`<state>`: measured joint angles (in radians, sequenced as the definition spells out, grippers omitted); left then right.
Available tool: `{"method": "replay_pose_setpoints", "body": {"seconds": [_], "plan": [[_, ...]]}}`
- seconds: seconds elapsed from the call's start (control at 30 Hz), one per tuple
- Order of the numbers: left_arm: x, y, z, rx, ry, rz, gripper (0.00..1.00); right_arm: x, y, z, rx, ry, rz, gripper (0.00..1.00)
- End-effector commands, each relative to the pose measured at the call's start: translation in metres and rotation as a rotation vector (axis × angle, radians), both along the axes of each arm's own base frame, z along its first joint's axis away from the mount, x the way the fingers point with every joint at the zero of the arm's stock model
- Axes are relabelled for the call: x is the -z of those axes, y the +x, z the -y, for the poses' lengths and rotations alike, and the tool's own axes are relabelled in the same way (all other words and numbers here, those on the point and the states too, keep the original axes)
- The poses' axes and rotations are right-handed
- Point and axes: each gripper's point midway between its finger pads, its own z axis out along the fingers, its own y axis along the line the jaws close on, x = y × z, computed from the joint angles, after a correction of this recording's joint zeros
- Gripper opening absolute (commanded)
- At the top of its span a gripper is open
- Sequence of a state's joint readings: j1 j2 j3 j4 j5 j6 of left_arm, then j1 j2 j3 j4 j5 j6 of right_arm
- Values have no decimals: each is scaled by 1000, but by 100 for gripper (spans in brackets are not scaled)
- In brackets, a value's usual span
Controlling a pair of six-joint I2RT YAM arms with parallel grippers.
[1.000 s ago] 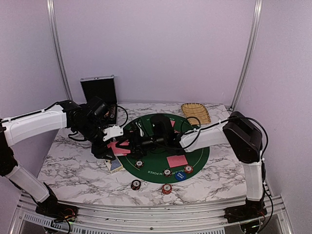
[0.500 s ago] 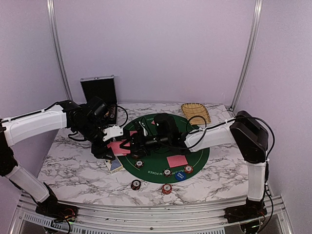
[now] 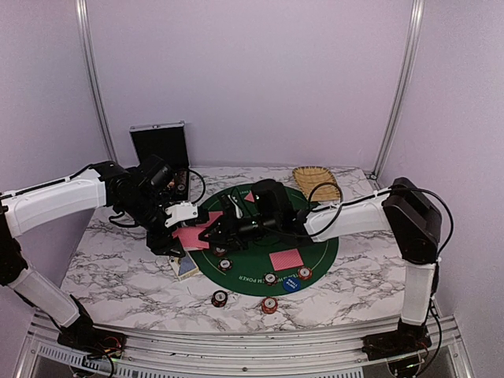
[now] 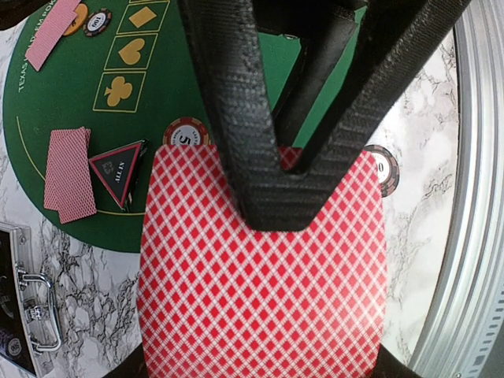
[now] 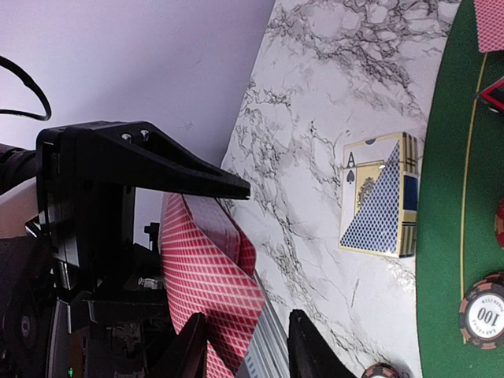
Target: Distribute texas hold em gaming equipment
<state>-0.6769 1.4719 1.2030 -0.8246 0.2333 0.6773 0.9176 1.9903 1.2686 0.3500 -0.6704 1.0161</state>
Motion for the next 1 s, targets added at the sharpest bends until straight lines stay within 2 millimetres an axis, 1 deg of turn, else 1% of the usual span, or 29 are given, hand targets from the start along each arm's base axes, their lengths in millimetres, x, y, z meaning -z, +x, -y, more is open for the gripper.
{"method": "replay_pose_setpoints", "body": {"seconds": [0.0,0.27,0.7,0.8,0.97], "plan": [[-12,-2,1,8,-32,24,0,-10,2,10,15,-14,21,33],[-10,-1,0,3,-23,24,0,-21,4,14,32,2,28,30],[-8,0,0,2,-17,21,0,-37,-1,15,27,70,9,24],[-8,0,0,2,-16,20,0,-42,-3,14,18,101,2,24],[-8,1,0,2,-16,23,0,-42,-4,12,12,113,-9,24]]}}
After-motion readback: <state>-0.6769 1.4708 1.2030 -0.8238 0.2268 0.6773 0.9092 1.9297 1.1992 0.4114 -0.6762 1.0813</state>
